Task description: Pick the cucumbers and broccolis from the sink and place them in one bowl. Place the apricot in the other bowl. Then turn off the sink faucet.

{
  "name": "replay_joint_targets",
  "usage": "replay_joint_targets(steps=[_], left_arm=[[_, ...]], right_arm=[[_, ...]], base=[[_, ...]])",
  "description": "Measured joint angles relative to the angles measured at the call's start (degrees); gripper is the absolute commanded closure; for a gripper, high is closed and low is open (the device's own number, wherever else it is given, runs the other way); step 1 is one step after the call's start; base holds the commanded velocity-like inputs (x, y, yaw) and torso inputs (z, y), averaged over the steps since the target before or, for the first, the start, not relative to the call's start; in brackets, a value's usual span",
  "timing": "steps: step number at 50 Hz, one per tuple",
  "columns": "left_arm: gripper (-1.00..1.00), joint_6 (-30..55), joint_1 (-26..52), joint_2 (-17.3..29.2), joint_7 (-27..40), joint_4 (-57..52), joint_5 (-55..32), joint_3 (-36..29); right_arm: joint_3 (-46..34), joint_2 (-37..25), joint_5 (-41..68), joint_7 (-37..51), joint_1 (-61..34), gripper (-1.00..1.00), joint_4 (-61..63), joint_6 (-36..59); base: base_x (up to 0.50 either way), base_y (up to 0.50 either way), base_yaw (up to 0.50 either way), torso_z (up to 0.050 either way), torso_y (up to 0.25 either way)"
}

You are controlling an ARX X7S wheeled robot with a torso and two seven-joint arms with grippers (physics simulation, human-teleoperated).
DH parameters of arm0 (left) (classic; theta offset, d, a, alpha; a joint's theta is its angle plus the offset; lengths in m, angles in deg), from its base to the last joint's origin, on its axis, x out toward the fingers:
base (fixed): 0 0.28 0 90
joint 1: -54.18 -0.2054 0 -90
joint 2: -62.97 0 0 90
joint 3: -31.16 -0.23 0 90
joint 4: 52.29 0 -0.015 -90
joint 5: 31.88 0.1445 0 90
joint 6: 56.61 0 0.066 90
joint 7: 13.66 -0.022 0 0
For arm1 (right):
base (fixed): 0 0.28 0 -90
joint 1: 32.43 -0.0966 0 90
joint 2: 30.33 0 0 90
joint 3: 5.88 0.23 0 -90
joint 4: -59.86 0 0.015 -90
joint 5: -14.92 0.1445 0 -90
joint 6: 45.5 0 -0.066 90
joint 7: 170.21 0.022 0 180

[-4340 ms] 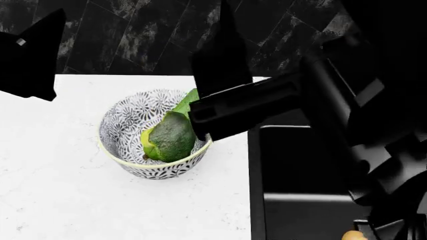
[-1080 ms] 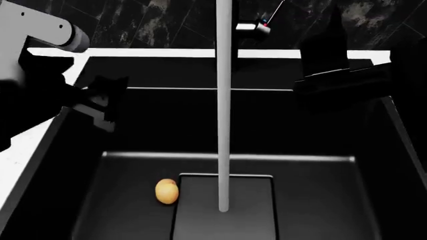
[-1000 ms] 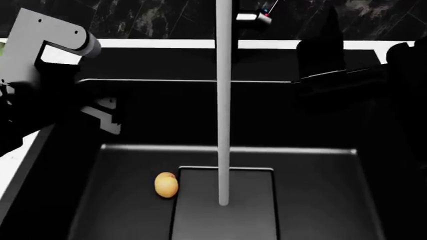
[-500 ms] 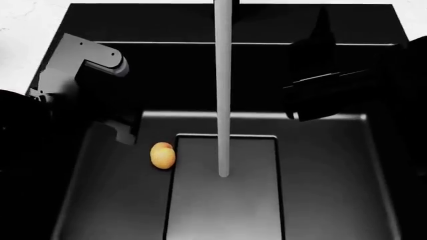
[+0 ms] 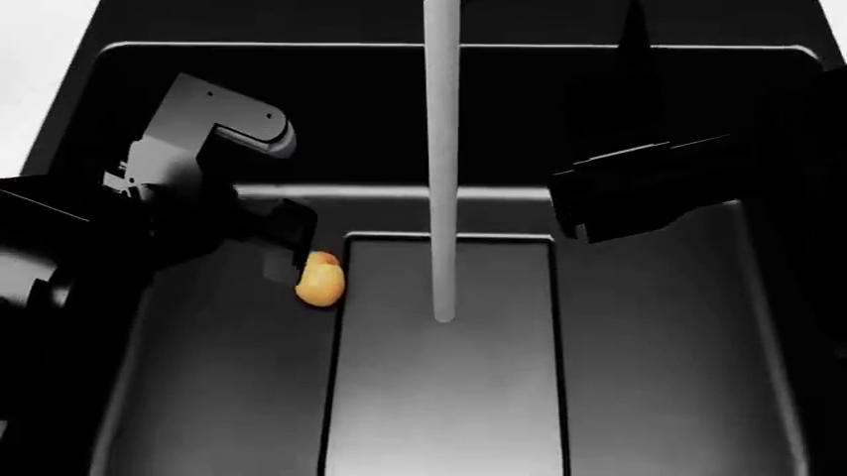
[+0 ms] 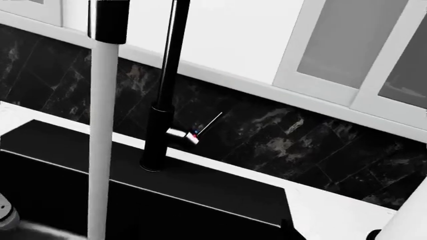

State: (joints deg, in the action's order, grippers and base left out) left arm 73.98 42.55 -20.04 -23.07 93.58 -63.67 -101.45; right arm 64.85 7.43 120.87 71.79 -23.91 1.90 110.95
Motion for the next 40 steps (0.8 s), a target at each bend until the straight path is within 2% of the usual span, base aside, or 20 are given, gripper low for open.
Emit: replay_joint_targets(steps=[4,11,21,27,40], left_arm=[[-1.0,0.11,0.08,-0.24,-0.08,-0.22,0.05,-0.3],[-1.0,0.72,0.45,-0.31,-0.33,-1.59,-0.24,-0.58],[-1.0,-2.71,2.33,-3.02,-2.29,4.97,0.0,-2.21],[-1.0,-5.53,3.41,-4.27,-2.32,8.86,-4.82,-7.66],[-1.0,-10.22,5.37,-5.37,-1.68,14.45,-16.61,-19.63]], right_arm=[[-0.15,-0.09,0.34,0.15,-0.46,-1.0,-0.03,0.0],[-0.74,0.13,0.96,0.47,-1.83,-1.0,-0.36,0.23],[-1.22,0.29,1.38,0.54,-2.73,-1.0,-0.5,0.24],[-1.33,0.12,1.67,0.61,-3.12,-1.0,-0.51,0.19],[-1.63,-0.11,2.23,0.8,-3.38,-1.0,-0.24,-0.07]], base=[[0.0,0.0,0.0,0.031,-0.2],[0.0,0.0,0.0,0.003,-0.008],[0.0,0.0,0.0,0.0,0.0],[0.0,0.0,0.0,0.007,-0.036],[0.0,0.0,0.0,0.036,-0.137]])
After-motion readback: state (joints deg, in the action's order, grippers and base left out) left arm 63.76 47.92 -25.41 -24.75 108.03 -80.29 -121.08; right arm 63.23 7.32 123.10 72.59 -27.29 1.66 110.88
